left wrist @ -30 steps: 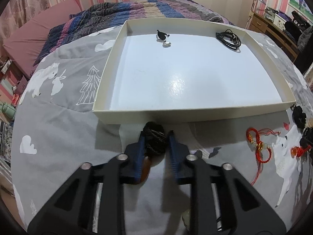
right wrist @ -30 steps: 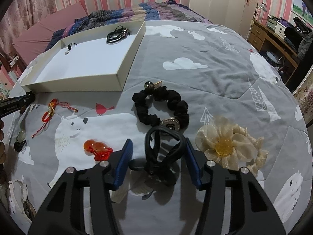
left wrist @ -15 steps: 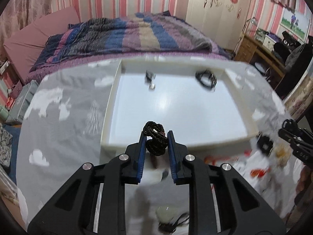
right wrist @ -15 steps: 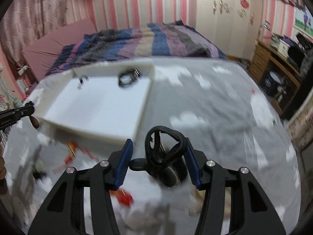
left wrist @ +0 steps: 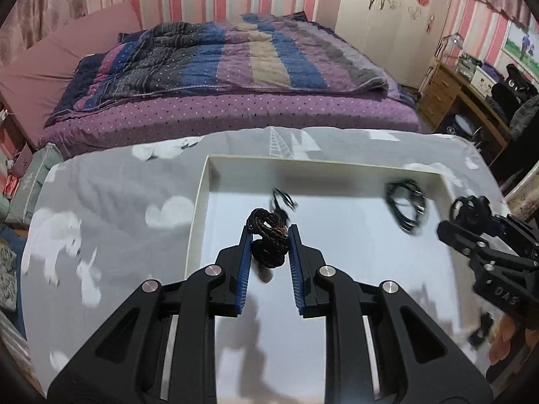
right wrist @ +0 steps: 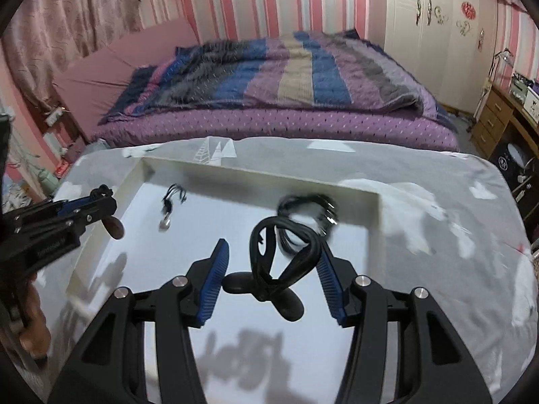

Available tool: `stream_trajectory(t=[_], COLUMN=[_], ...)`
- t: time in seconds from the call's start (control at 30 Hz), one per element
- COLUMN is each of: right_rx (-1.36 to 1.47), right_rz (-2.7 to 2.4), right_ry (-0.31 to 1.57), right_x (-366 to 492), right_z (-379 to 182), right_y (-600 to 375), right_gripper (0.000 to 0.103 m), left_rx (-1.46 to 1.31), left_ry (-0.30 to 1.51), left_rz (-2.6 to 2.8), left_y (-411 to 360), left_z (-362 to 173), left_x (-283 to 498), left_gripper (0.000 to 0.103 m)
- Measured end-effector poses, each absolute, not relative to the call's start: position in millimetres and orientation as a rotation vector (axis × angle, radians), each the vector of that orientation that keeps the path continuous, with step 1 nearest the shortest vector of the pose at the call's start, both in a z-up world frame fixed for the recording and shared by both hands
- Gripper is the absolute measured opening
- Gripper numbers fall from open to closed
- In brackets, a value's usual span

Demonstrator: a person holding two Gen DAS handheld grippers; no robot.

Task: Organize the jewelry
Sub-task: 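Carry claw clip in right tool over tray while left tool carries teardrop pendant, then open right tool to drop claw clip in tray while left tool releases pendant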

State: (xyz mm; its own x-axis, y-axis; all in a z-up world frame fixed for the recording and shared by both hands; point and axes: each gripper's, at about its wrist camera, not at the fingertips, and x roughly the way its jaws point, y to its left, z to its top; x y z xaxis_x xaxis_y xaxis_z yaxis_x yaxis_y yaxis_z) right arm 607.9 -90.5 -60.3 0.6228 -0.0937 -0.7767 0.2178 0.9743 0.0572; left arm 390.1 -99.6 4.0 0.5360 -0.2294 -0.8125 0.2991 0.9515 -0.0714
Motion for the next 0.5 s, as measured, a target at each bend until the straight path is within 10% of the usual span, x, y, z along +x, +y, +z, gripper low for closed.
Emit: stream_trajectory(t=[0.5], right_rx=[0.176], right_rz=[-0.243], right_ry=[0.982], right_x=[685.1], right_z=[-114.1], right_y=[-98.2], right_gripper=[0.053], left_rx=[0.084], left_ry=[1.025], left_rz=[-0.269], left_y=[-109.1], left_z=[-35.6], left_x=[450.1], left_gripper=[0.020])
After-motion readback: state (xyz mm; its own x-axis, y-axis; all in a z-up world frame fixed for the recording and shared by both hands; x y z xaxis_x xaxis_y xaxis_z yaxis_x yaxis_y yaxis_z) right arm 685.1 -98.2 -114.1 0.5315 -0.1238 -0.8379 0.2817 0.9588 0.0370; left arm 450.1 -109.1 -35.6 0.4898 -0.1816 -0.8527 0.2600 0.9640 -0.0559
